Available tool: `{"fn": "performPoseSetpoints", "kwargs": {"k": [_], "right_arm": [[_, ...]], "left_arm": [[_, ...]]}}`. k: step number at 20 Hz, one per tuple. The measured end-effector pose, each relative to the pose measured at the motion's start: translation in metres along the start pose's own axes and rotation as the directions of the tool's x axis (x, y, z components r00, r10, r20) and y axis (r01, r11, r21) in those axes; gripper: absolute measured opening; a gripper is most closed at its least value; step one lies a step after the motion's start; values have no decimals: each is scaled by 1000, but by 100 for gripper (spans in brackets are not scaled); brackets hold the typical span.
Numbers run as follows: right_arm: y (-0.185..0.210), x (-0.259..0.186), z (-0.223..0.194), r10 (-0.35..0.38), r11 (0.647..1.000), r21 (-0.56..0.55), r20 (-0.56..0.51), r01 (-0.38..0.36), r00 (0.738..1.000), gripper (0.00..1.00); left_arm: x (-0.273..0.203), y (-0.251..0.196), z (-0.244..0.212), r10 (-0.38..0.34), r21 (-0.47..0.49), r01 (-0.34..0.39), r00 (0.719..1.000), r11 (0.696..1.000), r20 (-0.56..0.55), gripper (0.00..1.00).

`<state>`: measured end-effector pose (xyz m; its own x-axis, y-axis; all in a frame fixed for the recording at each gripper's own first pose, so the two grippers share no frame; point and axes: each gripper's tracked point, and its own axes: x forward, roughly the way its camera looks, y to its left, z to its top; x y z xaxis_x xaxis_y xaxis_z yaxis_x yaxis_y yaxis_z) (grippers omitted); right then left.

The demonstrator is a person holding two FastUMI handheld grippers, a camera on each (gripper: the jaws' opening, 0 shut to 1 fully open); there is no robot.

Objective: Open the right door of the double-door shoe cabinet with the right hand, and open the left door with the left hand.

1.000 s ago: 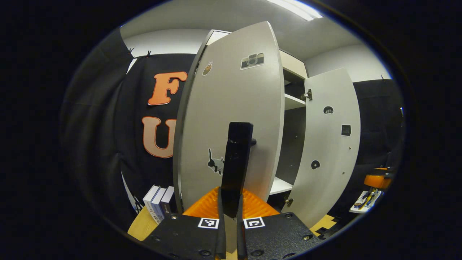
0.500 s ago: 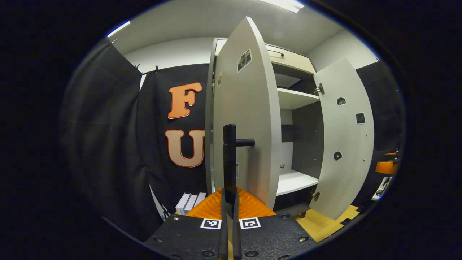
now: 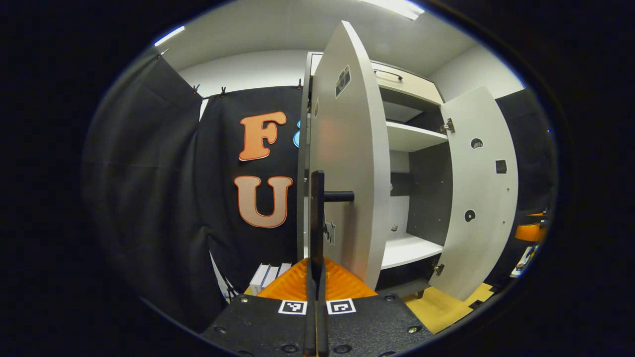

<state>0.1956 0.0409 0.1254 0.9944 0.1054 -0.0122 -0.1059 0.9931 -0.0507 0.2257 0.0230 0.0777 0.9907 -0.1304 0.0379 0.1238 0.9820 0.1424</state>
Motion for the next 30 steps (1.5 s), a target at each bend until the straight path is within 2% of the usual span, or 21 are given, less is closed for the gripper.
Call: {"fn": "performPoseSetpoints", "kwargs": {"k": [1, 13, 19, 29, 30], "right_arm": [[-1, 0, 0, -2, 1000, 1, 1, 2, 1000, 92], [-5, 1, -2, -8, 1000, -14, -13, 7, 1000, 92], [-8, 2, -2, -17, 1000, -17, -17, 17, 1000, 92], [-12, 5, -2, -32, 999, -20, -17, 31, 999, 92], [-12, 5, -2, -32, 999, -21, -18, 32, 999, 100]], "left_arm": [[-1, 1, 0, 4, -6, -4, 1000, 1000, -1, 1], [-1, 24, -3, 56, -14, -56, 998, 998, -10, 1], [-5, 27, -2, 59, -46, -59, 998, 997, -6, 1], [-46, 35, -12, 151, -102, -157, 986, 982, -66, 0], [-51, 35, -12, 157, -98, -163, 985, 982, -68, 0]]}}
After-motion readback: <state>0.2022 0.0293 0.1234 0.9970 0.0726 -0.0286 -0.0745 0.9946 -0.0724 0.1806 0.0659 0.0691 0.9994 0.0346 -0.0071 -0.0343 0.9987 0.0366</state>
